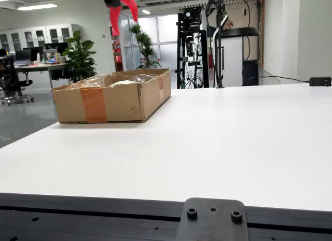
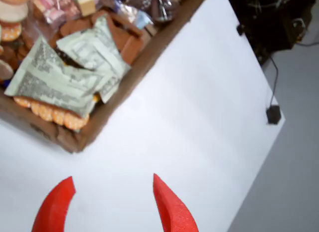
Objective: Grasp a snack and put it in the bin.
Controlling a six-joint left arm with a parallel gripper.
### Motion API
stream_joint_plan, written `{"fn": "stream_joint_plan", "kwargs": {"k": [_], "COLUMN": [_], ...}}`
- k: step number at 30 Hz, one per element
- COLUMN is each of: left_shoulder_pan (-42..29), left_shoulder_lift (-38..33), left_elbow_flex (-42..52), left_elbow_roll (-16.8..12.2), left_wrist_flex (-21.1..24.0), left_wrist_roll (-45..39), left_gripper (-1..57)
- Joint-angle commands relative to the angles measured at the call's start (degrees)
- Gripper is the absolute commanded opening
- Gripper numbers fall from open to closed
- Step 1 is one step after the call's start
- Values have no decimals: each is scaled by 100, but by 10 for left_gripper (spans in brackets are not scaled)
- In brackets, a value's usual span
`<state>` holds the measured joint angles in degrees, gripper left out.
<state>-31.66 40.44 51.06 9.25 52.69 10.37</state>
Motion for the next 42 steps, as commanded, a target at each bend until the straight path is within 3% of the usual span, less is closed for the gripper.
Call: {"fn": "stream_joint_plan", "kwargs": {"k": [1,10,17,27,33,42], "left_shoulder_pan": [-384,-1508,-2513,-3327,-3538,-3654], "left_shoulder_lift": [-655,-2219,-2892,-3170,-3205,-3209], "left_elbow_flex": [578,2072,2906,3275,3323,3331], "left_elbow_roll": [10,-13,-43,-333,-542,-607], "left_wrist_flex": [-67,-117,7,382,291,250], "left_wrist_roll": [-184,-659,-987,-1310,-1421,-1713], "left_gripper": [281,118,26,1,3,4]}}
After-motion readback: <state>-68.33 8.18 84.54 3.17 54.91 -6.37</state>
